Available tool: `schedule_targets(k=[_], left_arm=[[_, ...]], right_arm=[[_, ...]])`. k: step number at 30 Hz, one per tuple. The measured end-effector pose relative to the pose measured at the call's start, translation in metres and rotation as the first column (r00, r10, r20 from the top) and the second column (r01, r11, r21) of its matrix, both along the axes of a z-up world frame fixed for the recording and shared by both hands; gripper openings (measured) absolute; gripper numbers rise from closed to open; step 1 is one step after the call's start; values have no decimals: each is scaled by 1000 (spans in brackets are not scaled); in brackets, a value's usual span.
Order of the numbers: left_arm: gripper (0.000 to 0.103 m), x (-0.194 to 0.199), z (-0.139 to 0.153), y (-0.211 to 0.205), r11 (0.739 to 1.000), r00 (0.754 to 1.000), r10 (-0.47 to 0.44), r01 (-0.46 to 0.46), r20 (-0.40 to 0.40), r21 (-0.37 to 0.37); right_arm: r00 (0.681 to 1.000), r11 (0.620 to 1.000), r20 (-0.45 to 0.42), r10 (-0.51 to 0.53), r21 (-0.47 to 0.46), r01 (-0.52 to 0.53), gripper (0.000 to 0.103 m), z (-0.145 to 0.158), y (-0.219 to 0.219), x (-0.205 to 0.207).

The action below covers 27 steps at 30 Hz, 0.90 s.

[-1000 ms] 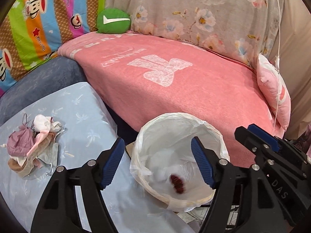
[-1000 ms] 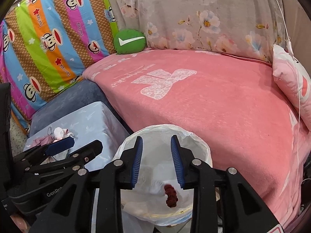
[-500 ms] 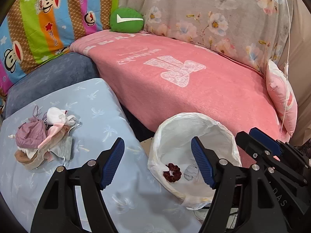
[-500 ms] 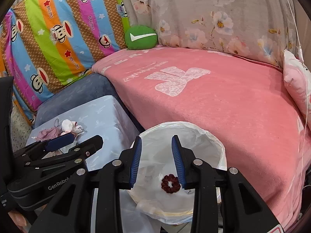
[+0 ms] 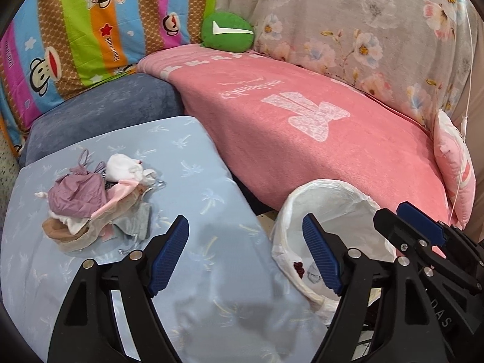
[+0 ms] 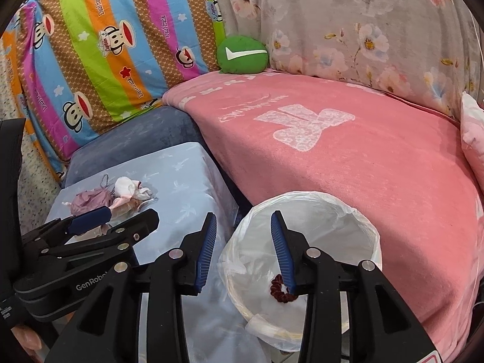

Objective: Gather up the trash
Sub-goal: 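Withdraw both tools from the bin and move back over the clothes pile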

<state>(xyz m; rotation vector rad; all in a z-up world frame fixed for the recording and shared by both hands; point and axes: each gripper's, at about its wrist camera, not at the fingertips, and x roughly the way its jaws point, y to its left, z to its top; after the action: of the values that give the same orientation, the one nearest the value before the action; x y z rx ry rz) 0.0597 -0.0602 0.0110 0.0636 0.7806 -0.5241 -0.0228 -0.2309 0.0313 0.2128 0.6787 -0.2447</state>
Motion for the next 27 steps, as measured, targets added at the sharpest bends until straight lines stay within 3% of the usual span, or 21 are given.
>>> schedule_targets(k=[27], left_arm=[[80,42,-6,102,975,975,224,-224,-3,2]], right_arm=[[987,987,-23,159,-18,-160,38,-2,88,52]])
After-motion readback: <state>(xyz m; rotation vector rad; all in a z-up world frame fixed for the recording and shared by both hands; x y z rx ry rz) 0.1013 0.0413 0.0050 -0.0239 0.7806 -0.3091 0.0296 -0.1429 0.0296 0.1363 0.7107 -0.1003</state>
